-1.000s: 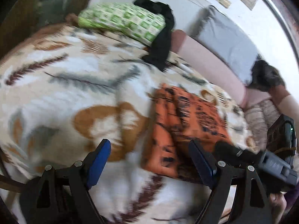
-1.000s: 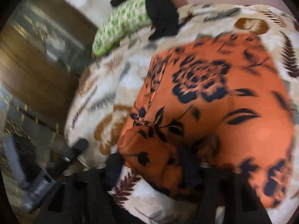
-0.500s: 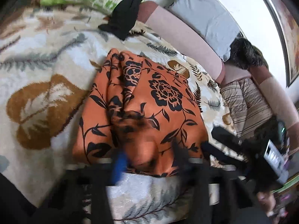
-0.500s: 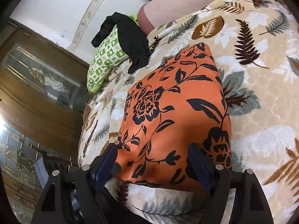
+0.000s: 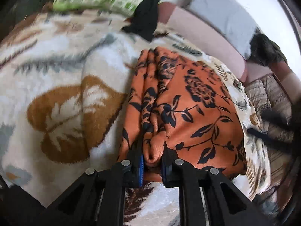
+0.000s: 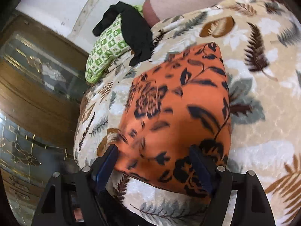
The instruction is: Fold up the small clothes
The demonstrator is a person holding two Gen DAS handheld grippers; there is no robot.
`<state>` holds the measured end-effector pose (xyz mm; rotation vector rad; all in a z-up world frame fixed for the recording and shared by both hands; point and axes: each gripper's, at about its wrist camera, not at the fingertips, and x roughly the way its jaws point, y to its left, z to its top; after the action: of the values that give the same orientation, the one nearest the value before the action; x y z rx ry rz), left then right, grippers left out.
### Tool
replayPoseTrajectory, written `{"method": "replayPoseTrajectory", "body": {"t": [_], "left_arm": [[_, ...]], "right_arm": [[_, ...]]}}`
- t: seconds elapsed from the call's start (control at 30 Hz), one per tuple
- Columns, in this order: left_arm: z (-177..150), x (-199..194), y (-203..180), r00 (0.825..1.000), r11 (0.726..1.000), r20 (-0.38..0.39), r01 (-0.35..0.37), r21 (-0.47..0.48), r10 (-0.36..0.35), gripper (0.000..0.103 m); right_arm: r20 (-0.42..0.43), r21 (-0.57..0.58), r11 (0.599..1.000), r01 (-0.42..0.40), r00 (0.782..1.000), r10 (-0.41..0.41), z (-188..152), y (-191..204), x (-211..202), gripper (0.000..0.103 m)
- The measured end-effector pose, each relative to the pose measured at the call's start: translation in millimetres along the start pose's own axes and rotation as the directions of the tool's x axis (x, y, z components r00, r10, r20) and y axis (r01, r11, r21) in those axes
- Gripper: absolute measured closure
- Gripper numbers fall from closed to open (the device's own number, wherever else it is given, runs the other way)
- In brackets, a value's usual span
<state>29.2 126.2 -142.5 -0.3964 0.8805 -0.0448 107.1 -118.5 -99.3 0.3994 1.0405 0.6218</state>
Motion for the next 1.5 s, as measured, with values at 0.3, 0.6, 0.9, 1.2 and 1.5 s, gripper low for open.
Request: {"method": "replayPoseTrajectory", "body": {"t": [0.3,0.6,0.9,1.2,1.5], "left_arm": [[-11,-8,-13,0.997,0.997,0.061,-0.045,0.07,0.04,0.088],[-12,-7,-9,0.995,0.992,0.091,-0.046,0.117,0.035,0.087],[-11,-48,-12,0.968,0.985,0.245,-0.084,0.151,0.045,0.087],[-16,-22,17,0.991,0.994,0.115,-0.076,0.075,0.067,0.086],[-21,-30,13,0.989,0.993,0.125,-0.084,0.086,0.073,0.086]], "right_arm": [[-0.264,-0.186,0.956,0.226,0.926,-0.27,88,95,109,0.021],[-0.345,-0.278,0.834,0.477,0.76,-0.55,87,99,205,0.03],[-0.255,-0.213,0.888,0.407,0.855,-0.453,98,112,158,0.084],[-0.283,-0.204,0.925,0.321,0.885,-0.369,83,123,189,0.082],[-0.162,-0.285,0.841,0.459,0.842,-0.514,97,144,174,0.006]]}}
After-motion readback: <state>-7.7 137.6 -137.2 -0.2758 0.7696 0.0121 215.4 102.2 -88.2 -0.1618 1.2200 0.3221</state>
